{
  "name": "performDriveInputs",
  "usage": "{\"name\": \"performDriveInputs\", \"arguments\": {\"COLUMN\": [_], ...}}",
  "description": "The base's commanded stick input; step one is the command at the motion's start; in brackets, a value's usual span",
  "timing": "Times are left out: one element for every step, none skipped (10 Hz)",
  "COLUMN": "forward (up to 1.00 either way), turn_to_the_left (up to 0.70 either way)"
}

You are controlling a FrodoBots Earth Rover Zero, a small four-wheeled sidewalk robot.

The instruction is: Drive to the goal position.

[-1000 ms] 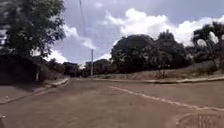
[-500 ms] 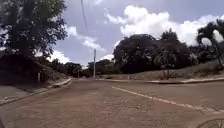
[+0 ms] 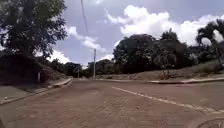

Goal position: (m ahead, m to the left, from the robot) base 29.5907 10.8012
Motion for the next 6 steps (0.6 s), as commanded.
{"name": "performDriveInputs", "arguments": {"forward": [0.7,0.7,0.7,0.7,0.7,0.7], "turn_to_the_left": [0.0,0.0,0.0,0.0,0.0,0.0]}}
